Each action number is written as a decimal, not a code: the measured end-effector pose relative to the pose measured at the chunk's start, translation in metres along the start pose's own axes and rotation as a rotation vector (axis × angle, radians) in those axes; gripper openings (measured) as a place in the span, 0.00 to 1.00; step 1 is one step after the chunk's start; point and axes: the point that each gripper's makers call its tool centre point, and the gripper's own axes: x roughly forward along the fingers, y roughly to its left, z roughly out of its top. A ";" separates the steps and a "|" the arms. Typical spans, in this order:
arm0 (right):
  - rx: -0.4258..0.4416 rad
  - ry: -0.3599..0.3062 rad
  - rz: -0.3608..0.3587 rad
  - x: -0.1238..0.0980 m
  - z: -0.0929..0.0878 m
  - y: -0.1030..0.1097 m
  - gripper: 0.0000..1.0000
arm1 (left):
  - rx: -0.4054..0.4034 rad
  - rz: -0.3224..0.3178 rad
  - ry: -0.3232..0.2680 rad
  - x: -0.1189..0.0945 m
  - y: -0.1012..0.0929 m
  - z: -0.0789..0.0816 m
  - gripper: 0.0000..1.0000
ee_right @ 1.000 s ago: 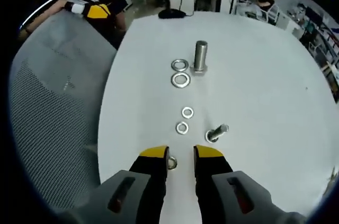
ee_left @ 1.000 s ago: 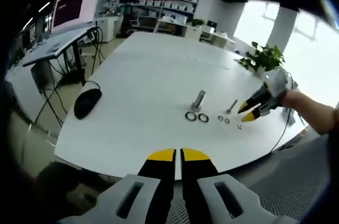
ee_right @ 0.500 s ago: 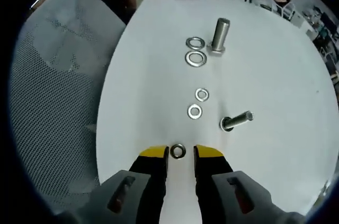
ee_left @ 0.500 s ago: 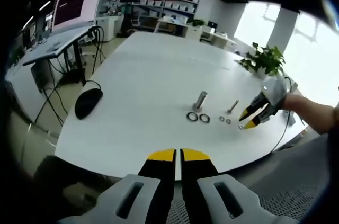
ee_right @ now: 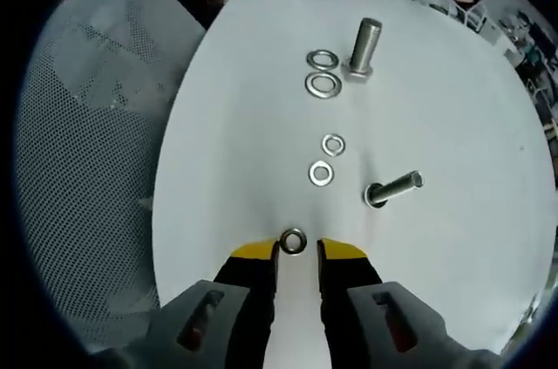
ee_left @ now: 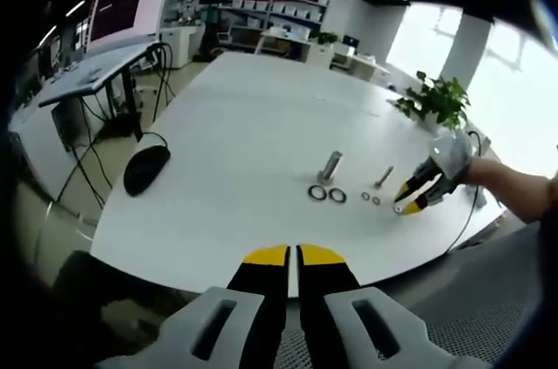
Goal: Place the washer onto the threaded stud by aligning its center hole with the stud, sliding it down to the base, and recovering from edge contact or off-axis alignment until the washer reaches the visible bottom stop.
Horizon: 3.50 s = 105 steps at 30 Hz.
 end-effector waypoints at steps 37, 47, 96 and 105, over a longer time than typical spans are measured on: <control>-0.068 -0.037 -0.049 -0.057 0.031 -0.041 0.13 | -0.010 0.005 -0.001 0.000 0.001 0.000 0.01; -0.164 -0.027 -0.077 -0.060 0.048 -0.043 0.13 | -0.015 0.003 -0.007 -0.001 0.001 0.001 0.01; -0.221 0.098 -0.059 -0.008 0.038 -0.057 0.13 | -0.023 0.012 0.015 0.000 0.003 -0.002 0.01; -0.218 0.102 -0.038 0.001 0.037 -0.055 0.13 | -0.030 0.016 0.019 -0.001 0.003 -0.004 0.01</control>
